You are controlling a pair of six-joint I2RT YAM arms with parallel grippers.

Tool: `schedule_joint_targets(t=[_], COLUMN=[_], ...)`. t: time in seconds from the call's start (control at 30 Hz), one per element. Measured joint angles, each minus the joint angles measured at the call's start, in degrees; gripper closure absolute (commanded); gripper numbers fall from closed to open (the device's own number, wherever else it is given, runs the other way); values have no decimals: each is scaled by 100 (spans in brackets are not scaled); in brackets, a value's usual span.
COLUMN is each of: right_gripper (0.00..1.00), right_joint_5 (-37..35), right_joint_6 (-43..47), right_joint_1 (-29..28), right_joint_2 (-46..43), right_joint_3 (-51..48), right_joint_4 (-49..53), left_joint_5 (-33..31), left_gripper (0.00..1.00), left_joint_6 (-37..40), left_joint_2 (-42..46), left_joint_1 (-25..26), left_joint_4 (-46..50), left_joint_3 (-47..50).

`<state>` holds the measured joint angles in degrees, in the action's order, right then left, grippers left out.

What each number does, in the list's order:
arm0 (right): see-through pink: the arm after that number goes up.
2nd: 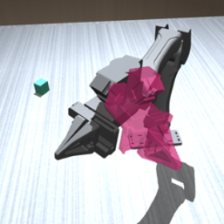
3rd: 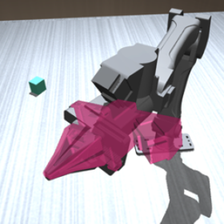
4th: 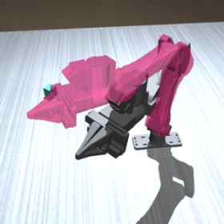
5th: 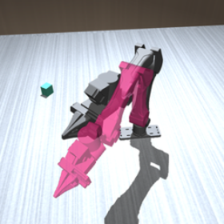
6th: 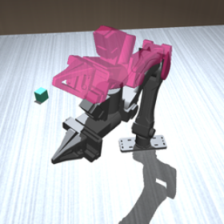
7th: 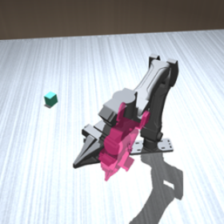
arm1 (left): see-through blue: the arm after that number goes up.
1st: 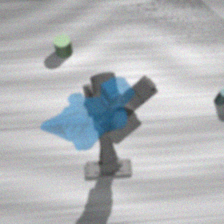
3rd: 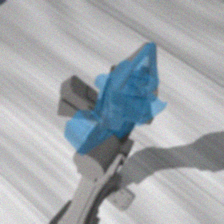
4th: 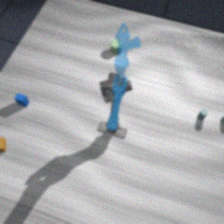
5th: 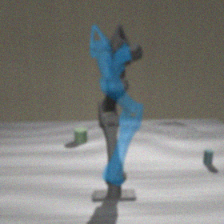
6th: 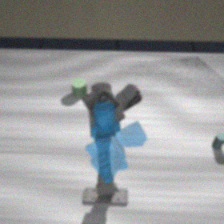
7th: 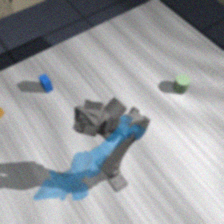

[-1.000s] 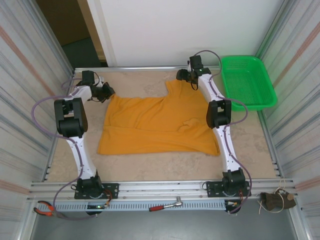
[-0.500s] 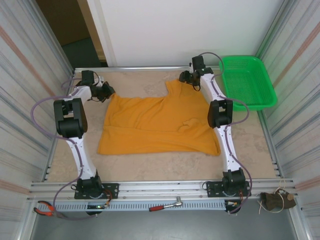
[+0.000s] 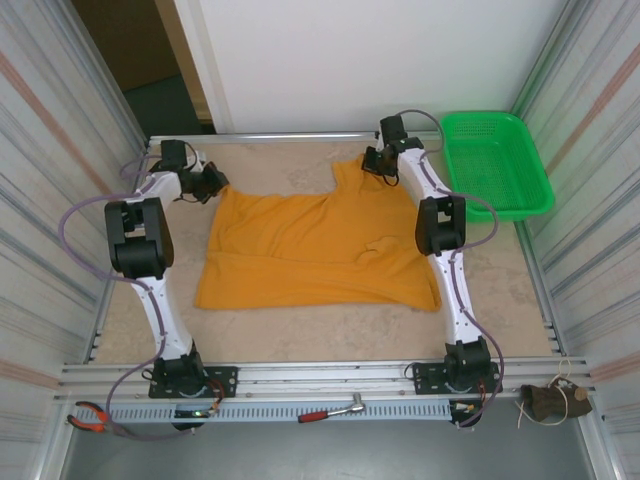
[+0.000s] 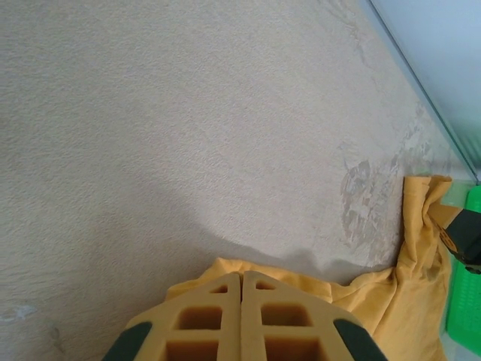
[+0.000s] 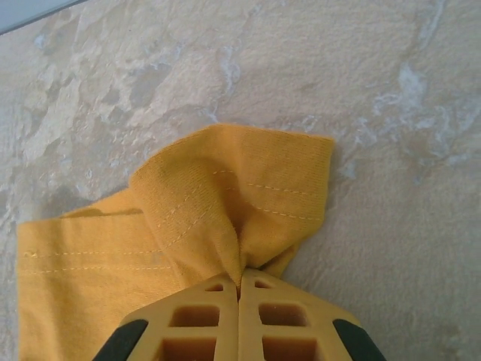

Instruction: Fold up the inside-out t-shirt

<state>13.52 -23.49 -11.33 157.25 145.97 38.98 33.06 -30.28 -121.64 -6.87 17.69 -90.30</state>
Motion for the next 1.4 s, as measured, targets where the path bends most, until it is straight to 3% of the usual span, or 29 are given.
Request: schedule_joint_targets(t=[0.23,0.8,1.07,1.4], right_gripper=[100,100,100,100], right_joint_5=[155,122,-229,-1165], right_joint_6=[-50,-455,-710,-914], right_joint_1=[245,188,-369,-1088], right_joint_2=[-745,-5082,-6393,-7766], right_joint_3=[-844,-5864,-7525,-8664], right_joint_4=[-68,-1722,-1954,-1871], left_joint_5=[20,149,109,9], left_gripper=[100,100,100,100], left_joint_6=[-2,-667,-881,-1005], left_joint_2=[2,951,1657,1871], left_joint_1=[-107,-396,-444,-577], left_joint_4=[-26,-1088,-1274,-1414], left_joint_3=[-7,1392,2166,2780])
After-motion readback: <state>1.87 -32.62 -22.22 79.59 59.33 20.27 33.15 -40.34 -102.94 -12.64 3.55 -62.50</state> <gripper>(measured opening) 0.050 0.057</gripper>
